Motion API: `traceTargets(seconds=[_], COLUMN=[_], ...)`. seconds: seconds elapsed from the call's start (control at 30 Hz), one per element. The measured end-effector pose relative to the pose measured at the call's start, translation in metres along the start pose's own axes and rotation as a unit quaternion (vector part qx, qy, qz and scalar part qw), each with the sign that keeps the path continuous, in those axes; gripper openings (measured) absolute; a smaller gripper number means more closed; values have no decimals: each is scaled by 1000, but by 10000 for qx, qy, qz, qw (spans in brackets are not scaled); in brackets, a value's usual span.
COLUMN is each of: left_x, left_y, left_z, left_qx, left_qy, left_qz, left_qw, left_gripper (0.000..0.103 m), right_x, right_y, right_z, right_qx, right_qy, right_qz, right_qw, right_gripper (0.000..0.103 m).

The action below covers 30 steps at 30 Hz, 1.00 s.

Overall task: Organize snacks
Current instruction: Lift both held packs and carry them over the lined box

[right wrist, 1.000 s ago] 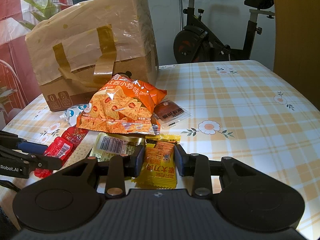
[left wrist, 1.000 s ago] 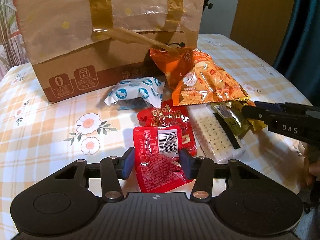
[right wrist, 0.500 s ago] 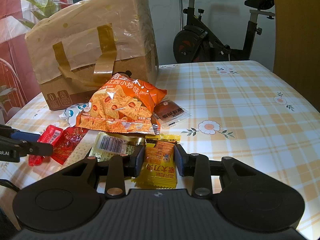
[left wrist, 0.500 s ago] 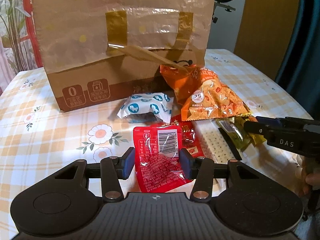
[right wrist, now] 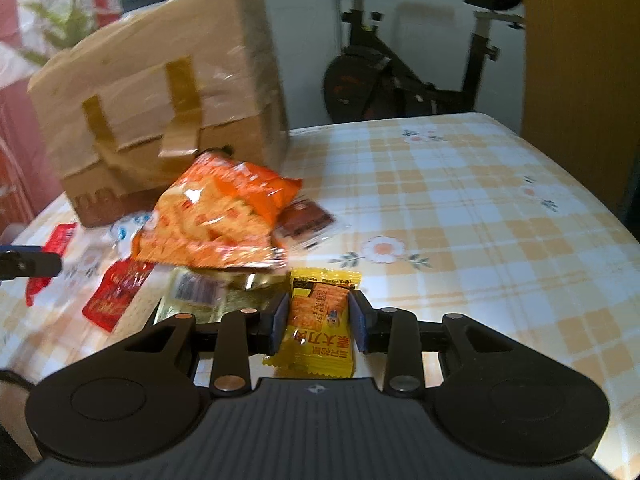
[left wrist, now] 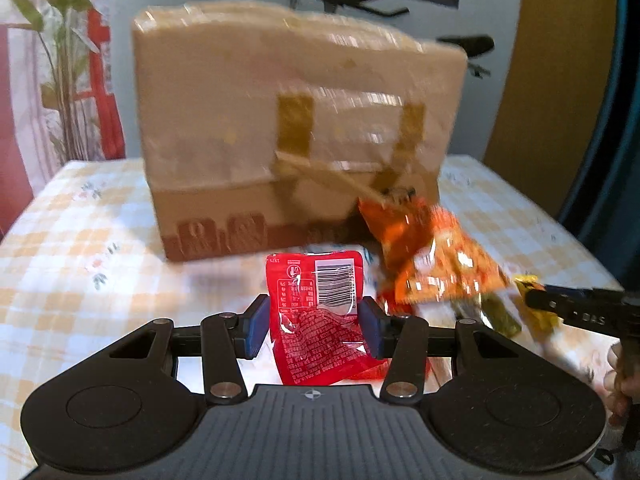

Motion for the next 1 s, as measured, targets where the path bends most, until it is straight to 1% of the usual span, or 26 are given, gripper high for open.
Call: traceTargets(seconds=[0.1, 0.2, 0.33, 0.43, 0.5, 0.63, 0.73, 0.77, 0.8, 0.87, 1.0], left_x=[-20, -45, -87, -126, -152, -198, -221, -226, -229, -233, -235], left_y=[-13, -27, -45, -54, -53, -39, -18, -8, -1, 15, 43], left_z=[-6, -9, -8, -8, -6, -5, -3, -2, -4, -9, -20], left_qx=[63, 234, 389, 518, 618, 769, 604, 539, 469, 457, 161], left_qy=[13, 50, 145, 37, -57, -413, -453, -465, -516, -599, -497], left_qz=[322, 648, 1079, 1392, 1496, 1530, 1503, 1430, 1344, 1151, 945], left_qw=[9995, 9976, 9933, 9889, 9868, 9844, 9858, 9872, 9885, 9905, 9942], left_gripper=[51, 51, 51, 51, 51, 51, 51, 51, 51, 51, 53], right_x=[-14, -38, -82, -121, -146, -192, -215, -221, -226, -233, -236], right_y=[-13, -24, -33, -37, -36, -24, -5, 2, 11, 28, 56], right_z=[2, -4, -21, -39, -50, -72, -90, -96, -102, -110, -121], right_qx=[20, -63, -264, -393, -485, -788, -871, -930, -993, -1114, -1161], right_qy=[44, -46, -322, -684, -844, -994, -1181, -1180, -1131, -1058, -1131], right_qz=[213, 472, 866, 1216, 1447, 1739, 1876, 1885, 1882, 1828, 1629], right_qw=[9998, 9989, 9954, 9894, 9847, 9766, 9712, 9705, 9705, 9711, 9732], right_gripper=[35, 35, 35, 35, 35, 35, 35, 35, 35, 35, 35])
Point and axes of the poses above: each gripper's, at about its wrist camera, not at the fingertips, and y roughly the way its jaws point, z to its right, x to its underside, the point moved 6 cm from there along y, roughly the way its jaws point, and after that the axes turned 9 degrees about -x, right-handed, at the moved point
